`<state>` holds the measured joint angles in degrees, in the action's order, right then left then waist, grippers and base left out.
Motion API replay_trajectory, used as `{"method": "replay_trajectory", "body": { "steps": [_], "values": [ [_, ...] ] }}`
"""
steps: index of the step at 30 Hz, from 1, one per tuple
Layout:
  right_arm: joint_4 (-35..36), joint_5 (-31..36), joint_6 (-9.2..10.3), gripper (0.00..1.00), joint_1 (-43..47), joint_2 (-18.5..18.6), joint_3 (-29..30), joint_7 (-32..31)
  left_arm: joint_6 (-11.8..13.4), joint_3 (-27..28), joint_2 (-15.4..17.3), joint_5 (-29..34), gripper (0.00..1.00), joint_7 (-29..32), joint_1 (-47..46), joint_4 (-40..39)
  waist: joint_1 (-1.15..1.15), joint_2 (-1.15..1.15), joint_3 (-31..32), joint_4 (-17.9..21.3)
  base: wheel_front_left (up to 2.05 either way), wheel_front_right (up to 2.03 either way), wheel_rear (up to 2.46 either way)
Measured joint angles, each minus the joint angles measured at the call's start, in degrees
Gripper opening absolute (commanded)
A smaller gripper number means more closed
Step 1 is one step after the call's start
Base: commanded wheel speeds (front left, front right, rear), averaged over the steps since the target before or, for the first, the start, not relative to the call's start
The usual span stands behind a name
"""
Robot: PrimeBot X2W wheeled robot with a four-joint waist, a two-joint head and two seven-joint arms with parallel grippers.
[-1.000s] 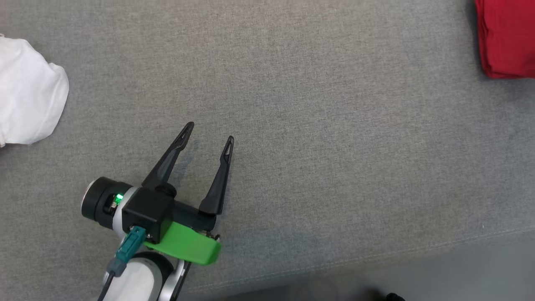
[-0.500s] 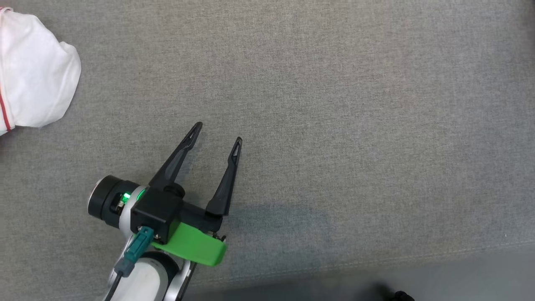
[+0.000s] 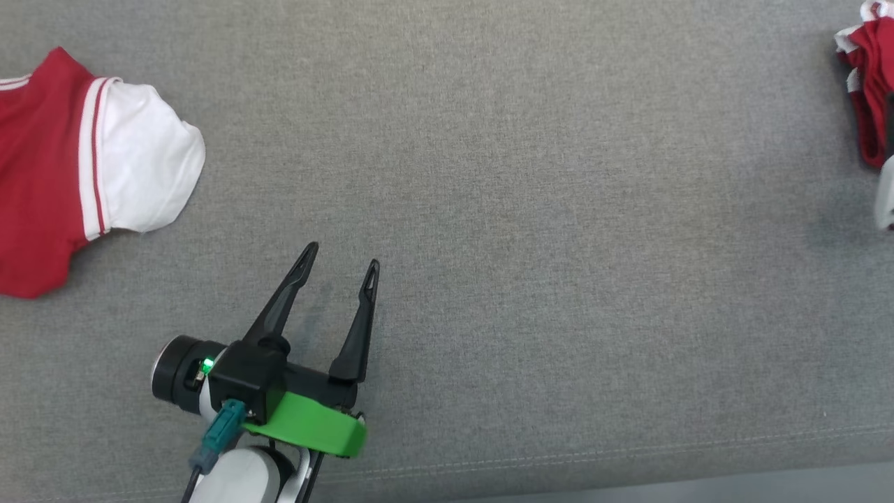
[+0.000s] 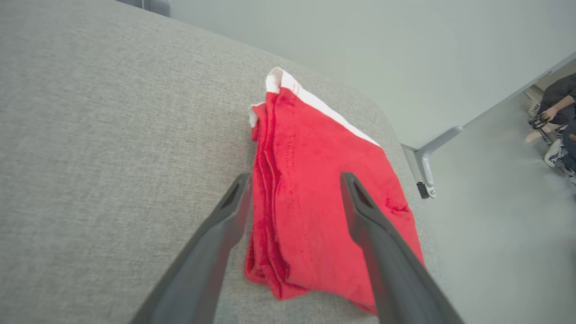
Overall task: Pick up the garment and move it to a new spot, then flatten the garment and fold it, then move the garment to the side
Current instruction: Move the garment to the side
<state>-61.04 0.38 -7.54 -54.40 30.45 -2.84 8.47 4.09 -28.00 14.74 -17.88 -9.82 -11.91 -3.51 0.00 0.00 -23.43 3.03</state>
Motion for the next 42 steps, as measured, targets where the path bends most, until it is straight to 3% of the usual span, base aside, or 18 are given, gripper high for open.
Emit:
{"method": "replay_trajectory", "body": {
  "steps": [5, 12, 22, 30, 42],
  "values": [
    [4.3, -4.7, 0.00, 1.00, 8.2, -4.4, -3.3, 0.7, 2.3, 1.6, 0.2, -0.1, 1.00, -2.3, 2.8, 4.2, 0.00, 0.00, 5.2, -0.3, 0.00, 0.00, 0.00],
    [14.3, -14.5, 0.00, 1.00, 18.7, -9.1, -3.7, 1.0, 4.5, 6.3, -1.8, -6.6, 1.00, -3.1, 7.0, 9.1, 0.00, 0.00, 13.8, -0.8, 0.00, 0.00, 0.00],
    [24.7, -18.6, 0.01, 1.00, 29.2, -16.6, 4.5, 2.8, 7.1, 12.1, -2.9, -11.3, 1.00, -3.8, 9.3, 12.4, 0.00, 0.00, 23.0, -2.3, 0.00, 0.00, 0.00],
    [33.8, -17.0, 0.01, 1.00, 37.2, -25.6, 7.1, 4.3, 3.6, 14.4, -2.3, -9.5, 1.00, -5.1, 9.8, 11.8, 0.00, 0.00, 27.1, -3.9, 0.00, 0.00, 0.00],
    [39.2, -10.9, 0.02, 1.00, 47.2, -27.6, 1.7, 5.8, -0.6, 21.0, -5.6, -2.2, 1.00, -5.2, 16.0, 11.6, 0.00, 0.00, 28.6, -3.4, 0.00, 0.00, 0.00]
  ]
}}
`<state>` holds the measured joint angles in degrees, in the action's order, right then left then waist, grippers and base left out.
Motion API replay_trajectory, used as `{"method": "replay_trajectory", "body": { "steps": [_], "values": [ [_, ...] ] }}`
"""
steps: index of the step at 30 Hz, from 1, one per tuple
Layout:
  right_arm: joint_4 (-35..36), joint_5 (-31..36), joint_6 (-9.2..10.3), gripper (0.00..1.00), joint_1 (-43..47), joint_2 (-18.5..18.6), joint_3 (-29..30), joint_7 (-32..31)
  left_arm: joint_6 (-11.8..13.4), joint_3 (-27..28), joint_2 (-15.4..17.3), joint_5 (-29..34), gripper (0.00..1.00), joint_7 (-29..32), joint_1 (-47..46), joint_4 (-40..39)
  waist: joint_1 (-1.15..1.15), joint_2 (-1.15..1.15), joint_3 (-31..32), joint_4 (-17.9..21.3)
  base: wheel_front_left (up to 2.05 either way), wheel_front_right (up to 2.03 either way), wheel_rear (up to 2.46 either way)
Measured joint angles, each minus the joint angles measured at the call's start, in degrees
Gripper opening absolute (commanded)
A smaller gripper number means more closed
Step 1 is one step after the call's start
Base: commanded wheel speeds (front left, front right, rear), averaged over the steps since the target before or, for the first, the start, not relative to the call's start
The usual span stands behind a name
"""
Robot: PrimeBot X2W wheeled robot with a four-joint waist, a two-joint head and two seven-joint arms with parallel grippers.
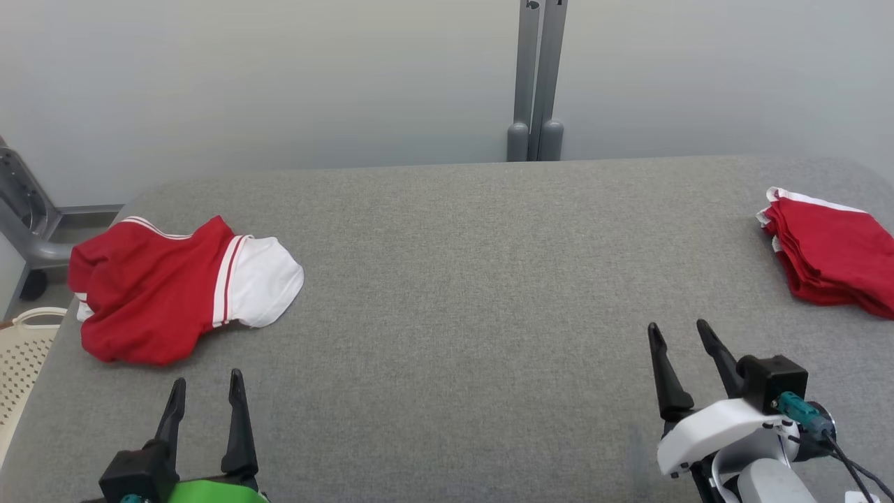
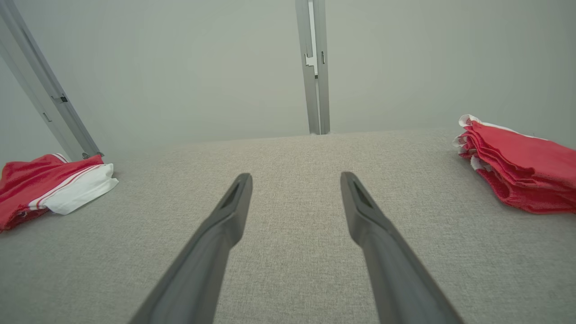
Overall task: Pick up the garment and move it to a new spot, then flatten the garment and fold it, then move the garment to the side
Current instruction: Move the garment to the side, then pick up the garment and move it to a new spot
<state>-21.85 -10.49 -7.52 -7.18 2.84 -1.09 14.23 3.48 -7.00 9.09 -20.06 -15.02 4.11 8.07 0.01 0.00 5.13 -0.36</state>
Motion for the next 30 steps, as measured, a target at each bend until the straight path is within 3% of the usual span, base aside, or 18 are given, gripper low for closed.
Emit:
{"method": "replay_trajectory", "body": {
  "steps": [8, 12, 24, 30],
  "values": [
    [0.0, 1.5, 0.00, 1.00, 3.4, 0.0, -2.4, -0.6, 0.9, 2.2, -0.8, 3.4, 1.00, 0.0, 3.1, 4.7, 0.00, 0.00, 0.3, 1.2, 0.00, 0.00, 0.00],
    [0.2, -1.4, 0.00, 1.00, 4.2, 0.0, -2.3, -1.0, 1.1, 2.7, -0.8, 3.5, 1.00, 0.0, 3.5, 6.1, 0.00, 0.00, 0.5, 1.6, 0.00, 0.00, 0.00],
    [0.0, -3.4, 0.01, 1.00, 4.6, 0.0, -1.2, -2.6, -1.2, 2.7, -0.8, 1.8, 1.00, 0.0, 3.6, 6.2, 0.00, 0.00, 0.7, 1.9, 0.00, 0.00, 0.00],
    [0.0, -3.6, 0.00, 1.00, 5.2, 0.0, -1.2, -3.0, -1.2, 2.6, -0.6, 1.6, 1.00, 0.0, 3.6, 6.3, 0.00, 0.00, 0.9, 1.5, 0.00, 0.00, 0.00]
  ]
}}
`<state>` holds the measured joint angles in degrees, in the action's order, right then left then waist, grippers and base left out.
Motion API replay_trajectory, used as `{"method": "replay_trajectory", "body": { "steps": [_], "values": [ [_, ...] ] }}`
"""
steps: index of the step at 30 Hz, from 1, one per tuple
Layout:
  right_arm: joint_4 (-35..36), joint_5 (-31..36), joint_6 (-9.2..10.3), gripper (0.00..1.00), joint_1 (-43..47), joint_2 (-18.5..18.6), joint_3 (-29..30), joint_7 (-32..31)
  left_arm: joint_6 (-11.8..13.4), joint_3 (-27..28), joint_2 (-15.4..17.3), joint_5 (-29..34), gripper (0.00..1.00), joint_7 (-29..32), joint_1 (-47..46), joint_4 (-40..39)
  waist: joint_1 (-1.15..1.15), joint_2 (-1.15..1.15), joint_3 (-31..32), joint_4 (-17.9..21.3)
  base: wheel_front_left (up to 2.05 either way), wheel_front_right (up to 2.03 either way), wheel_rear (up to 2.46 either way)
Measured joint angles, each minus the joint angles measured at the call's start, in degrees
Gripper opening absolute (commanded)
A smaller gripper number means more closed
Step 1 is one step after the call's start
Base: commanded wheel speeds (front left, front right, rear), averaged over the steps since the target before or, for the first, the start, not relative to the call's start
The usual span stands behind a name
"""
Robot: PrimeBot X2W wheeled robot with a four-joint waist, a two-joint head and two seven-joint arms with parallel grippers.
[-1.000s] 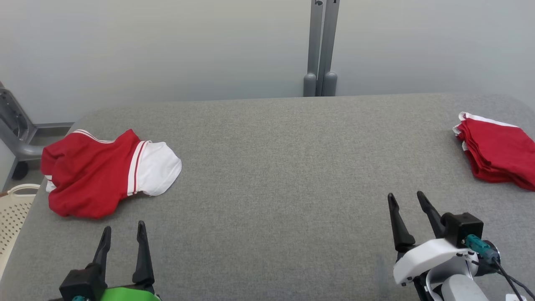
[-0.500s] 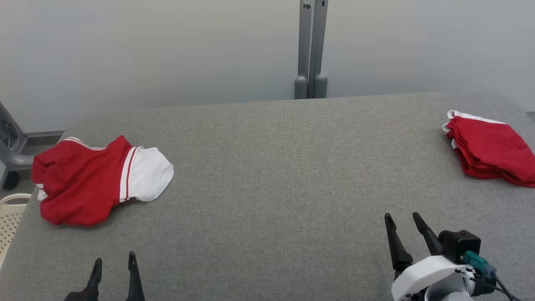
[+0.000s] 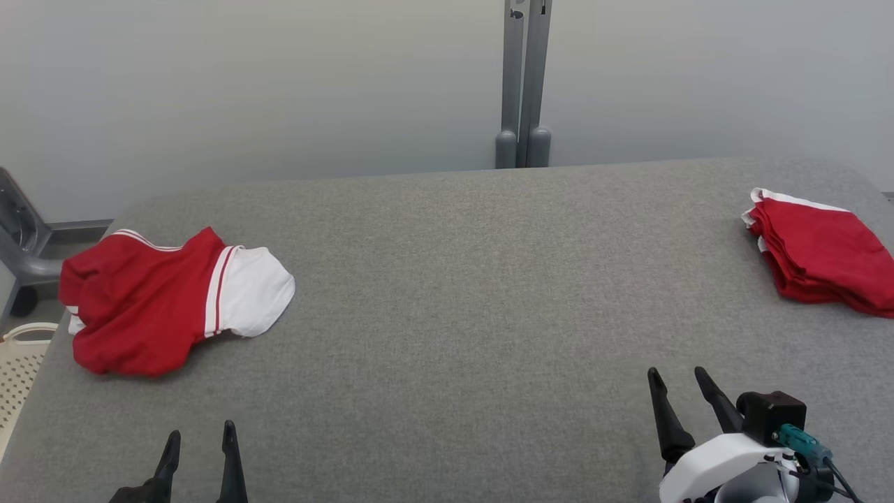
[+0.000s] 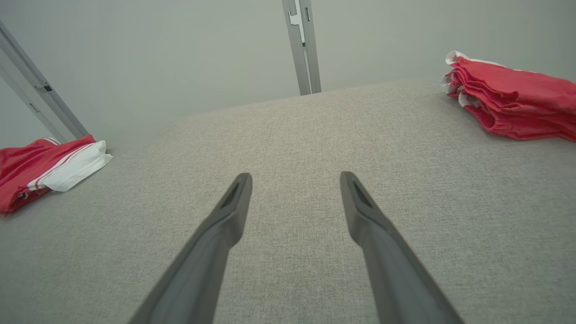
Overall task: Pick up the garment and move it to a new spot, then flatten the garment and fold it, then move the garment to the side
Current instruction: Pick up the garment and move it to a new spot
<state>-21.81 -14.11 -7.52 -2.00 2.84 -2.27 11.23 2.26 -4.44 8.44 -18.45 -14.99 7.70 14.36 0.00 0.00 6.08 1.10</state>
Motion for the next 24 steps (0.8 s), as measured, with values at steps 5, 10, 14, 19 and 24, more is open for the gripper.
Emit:
{"method": "replay_trajectory", "body": {
  "steps": [5, 10, 14, 19, 24],
  "values": [
    [0.0, -0.5, 0.01, 1.00, 0.6, 0.0, -0.7, 0.0, 0.1, -0.2, 0.4, -0.1, 1.00, 0.3, 0.0, -0.1, 0.00, 0.00, 0.2, -1.3, 0.00, 0.00, 0.00],
    [-0.1, -1.4, 0.01, 1.00, 0.8, 0.0, -1.3, 0.2, 0.2, -0.3, 0.9, -0.1, 1.00, 0.8, 0.0, -0.4, 0.00, 0.00, 0.3, -3.2, 0.00, 0.00, 0.00],
    [-0.3, -1.7, 0.01, 1.00, 1.1, 0.0, -1.9, 0.5, 0.3, -0.4, 1.4, -0.2, 1.00, 1.1, 0.0, -0.6, 0.00, 0.00, 0.5, -5.8, 0.00, 0.00, 0.00],
    [-0.3, -1.8, 0.01, 1.00, 1.1, 0.0, -2.8, 1.1, 0.6, -0.2, 2.1, -0.3, 1.00, 1.9, 0.7, -1.5, 0.00, 0.00, 0.6, -9.7, 0.00, 0.00, 0.00],
    [-0.3, -1.8, 0.01, 1.00, 1.1, 0.0, -3.6, 1.8, 1.1, -0.1, 2.7, -0.4, 1.00, 2.8, 1.5, -2.8, 0.00, 0.00, 0.8, -13.8, 0.00, 0.00, 0.00]
  ]
}}
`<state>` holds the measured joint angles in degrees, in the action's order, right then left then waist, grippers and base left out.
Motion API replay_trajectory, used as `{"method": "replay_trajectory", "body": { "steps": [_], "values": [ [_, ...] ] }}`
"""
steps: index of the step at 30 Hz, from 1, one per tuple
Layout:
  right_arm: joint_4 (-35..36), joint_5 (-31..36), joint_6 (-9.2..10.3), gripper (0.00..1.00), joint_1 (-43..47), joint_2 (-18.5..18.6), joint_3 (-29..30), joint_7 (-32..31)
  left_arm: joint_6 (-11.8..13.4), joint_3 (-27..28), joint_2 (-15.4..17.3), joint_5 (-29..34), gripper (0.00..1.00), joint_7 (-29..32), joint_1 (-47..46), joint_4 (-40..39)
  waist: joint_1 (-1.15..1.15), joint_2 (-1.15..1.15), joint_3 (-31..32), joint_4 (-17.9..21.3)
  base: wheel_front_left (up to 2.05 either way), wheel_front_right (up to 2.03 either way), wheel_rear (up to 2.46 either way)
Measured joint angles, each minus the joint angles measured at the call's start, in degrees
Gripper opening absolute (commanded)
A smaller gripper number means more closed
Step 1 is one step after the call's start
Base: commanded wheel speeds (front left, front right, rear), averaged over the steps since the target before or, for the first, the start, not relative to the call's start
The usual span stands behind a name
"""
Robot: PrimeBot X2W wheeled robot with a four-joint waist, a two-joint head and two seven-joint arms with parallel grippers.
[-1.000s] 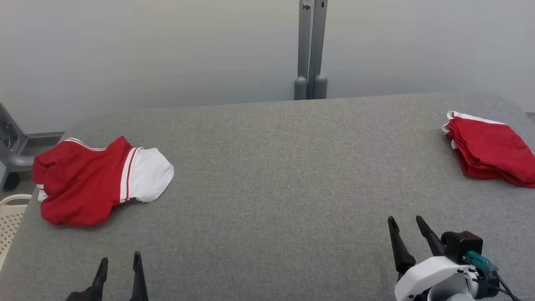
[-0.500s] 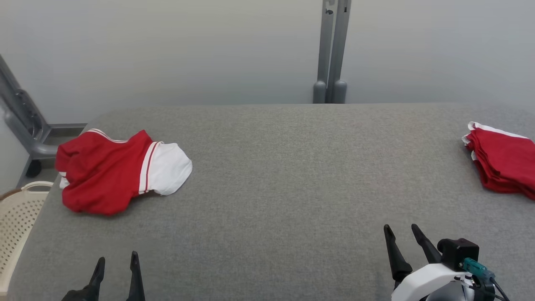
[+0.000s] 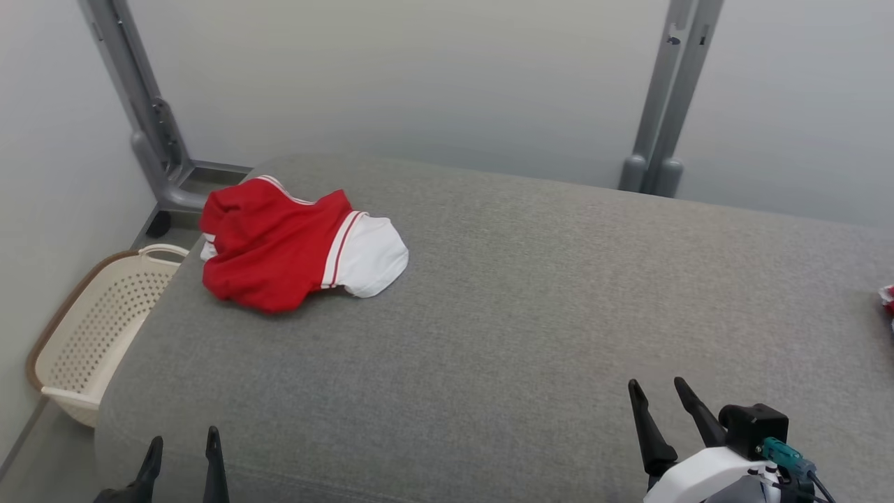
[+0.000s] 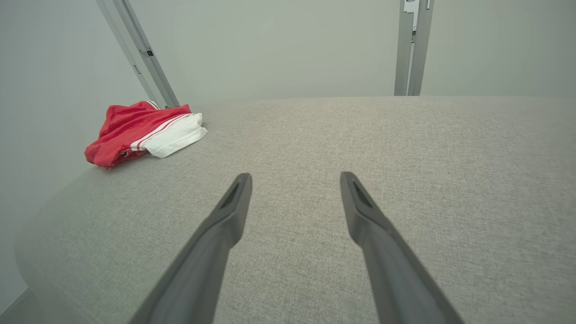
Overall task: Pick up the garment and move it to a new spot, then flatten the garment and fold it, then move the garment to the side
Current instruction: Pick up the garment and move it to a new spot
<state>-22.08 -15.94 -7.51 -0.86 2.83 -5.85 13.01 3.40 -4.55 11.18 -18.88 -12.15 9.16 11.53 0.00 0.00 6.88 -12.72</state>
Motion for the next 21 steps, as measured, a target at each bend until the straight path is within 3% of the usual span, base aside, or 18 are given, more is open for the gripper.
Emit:
{"method": "replay_trajectory", "body": {
  "steps": [12, 21],
  "values": [
    [-1.6, -0.4, 0.00, 1.00, -0.1, 0.0, -1.9, 0.8, 1.2, 1.0, 1.7, -1.0, 1.00, 2.2, 2.1, -2.4, 0.00, 0.00, 0.6, -9.4, 0.00, 0.00, 0.00],
    [-2.3, -0.6, -0.01, 1.00, -0.7, 0.0, -2.9, 1.2, 2.0, 1.1, 1.9, -1.5, 1.00, 2.9, 2.8, -3.7, 0.00, 0.00, 0.5, -11.6, 0.00, 0.00, 0.00]
  ]
}}
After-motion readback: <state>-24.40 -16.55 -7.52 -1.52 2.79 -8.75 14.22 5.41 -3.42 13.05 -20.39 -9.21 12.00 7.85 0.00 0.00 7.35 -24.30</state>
